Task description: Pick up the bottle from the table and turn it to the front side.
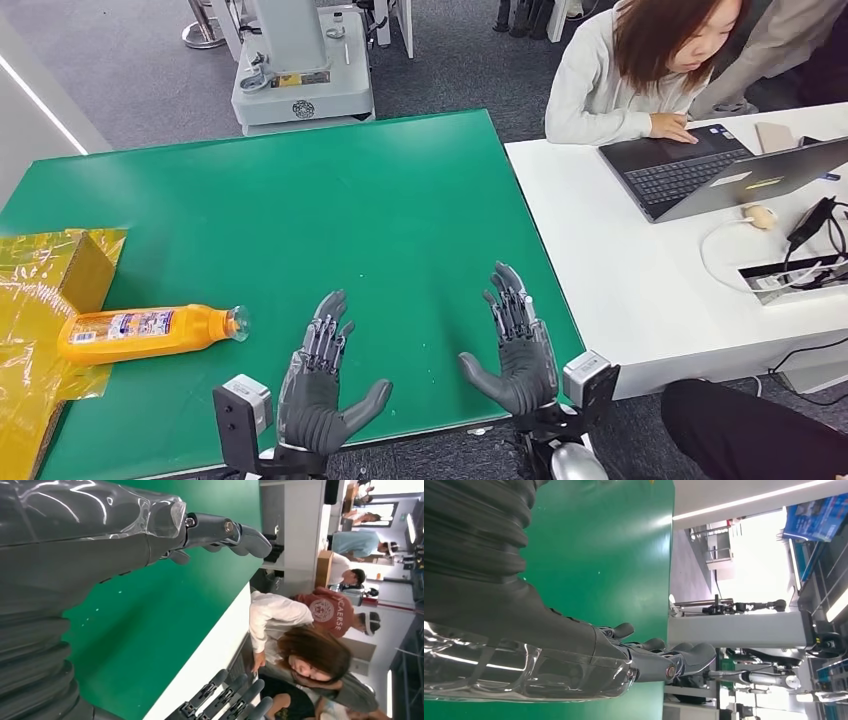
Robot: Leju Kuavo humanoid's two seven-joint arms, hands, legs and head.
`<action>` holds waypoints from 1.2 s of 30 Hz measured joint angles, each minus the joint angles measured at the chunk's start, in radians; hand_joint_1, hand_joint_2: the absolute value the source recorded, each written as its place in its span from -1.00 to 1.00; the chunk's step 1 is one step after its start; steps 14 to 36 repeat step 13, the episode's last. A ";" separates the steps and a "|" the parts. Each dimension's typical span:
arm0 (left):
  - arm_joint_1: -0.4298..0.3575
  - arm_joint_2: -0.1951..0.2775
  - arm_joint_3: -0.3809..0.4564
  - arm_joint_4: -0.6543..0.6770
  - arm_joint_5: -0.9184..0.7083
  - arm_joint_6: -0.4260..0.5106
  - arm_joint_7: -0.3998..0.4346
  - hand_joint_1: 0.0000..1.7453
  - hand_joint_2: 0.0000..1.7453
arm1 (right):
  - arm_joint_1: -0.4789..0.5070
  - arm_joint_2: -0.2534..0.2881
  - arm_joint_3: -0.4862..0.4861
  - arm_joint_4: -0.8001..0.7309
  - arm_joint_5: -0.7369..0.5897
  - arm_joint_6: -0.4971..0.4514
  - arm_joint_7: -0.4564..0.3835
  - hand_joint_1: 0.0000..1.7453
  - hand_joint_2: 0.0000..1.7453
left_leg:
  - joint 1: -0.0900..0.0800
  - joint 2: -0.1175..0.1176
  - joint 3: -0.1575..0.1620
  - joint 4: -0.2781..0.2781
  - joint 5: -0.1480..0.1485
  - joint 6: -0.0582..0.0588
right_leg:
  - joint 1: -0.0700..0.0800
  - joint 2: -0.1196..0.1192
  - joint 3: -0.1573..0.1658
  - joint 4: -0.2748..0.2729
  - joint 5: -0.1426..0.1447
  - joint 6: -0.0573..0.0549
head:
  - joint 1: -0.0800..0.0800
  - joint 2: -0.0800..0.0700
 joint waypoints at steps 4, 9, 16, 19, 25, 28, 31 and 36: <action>-0.005 -0.007 0.010 0.016 -0.026 -0.021 0.010 -1.00 1.00 | 0.000 0.002 0.000 0.004 -0.005 0.001 0.003 -1.00 1.00 | 0.000 0.000 0.000 0.000 0.000 0.000 | 0.000 0.000 0.000 0.000 0.000 0.000 | 0.000 0.000; -0.016 -0.011 0.033 0.030 -0.053 -0.028 0.008 -1.00 1.00 | 0.000 0.002 0.000 0.011 -0.005 0.002 0.009 -1.00 1.00 | 0.000 0.000 0.000 0.000 0.000 0.000 | 0.000 0.000 0.000 0.000 0.000 0.000 | 0.000 0.000; -0.023 -0.012 0.049 0.037 -0.059 -0.029 0.003 -1.00 1.00 | 0.000 0.002 0.000 0.014 -0.006 0.003 0.012 -1.00 1.00 | 0.000 0.000 0.000 0.000 0.000 0.000 | 0.000 0.000 0.000 0.000 0.000 0.000 | 0.000 0.000; -0.023 -0.012 0.049 0.037 -0.059 -0.029 0.003 -1.00 1.00 | 0.000 0.002 0.000 0.014 -0.006 0.003 0.012 -1.00 1.00 | 0.000 0.000 0.000 0.000 0.000 0.000 | 0.000 0.000 0.000 0.000 0.000 0.000 | 0.000 0.000; -0.023 -0.012 0.049 0.037 -0.059 -0.029 0.003 -1.00 1.00 | 0.000 0.002 0.000 0.014 -0.006 0.003 0.012 -1.00 1.00 | 0.000 0.000 0.000 0.000 0.000 0.000 | 0.000 0.000 0.000 0.000 0.000 0.000 | 0.000 0.000; -0.023 -0.012 0.049 0.037 -0.059 -0.029 0.003 -1.00 1.00 | 0.000 0.002 0.000 0.014 -0.006 0.003 0.012 -1.00 1.00 | 0.000 0.000 0.000 0.000 0.000 0.000 | 0.000 0.000 0.000 0.000 0.000 0.000 | 0.000 0.000; -0.023 -0.012 0.049 0.037 -0.059 -0.029 0.003 -1.00 1.00 | 0.000 0.002 0.000 0.014 -0.006 0.003 0.012 -1.00 1.00 | 0.000 0.000 0.000 0.000 0.000 0.000 | 0.000 0.000 0.000 0.000 0.000 0.000 | 0.000 0.000; -0.023 -0.012 0.049 0.037 -0.059 -0.029 0.003 -1.00 1.00 | 0.000 0.002 0.000 0.014 -0.006 0.003 0.012 -1.00 1.00 | 0.000 0.000 0.000 0.000 0.000 0.000 | 0.000 0.000 0.000 0.000 0.000 0.000 | 0.000 0.000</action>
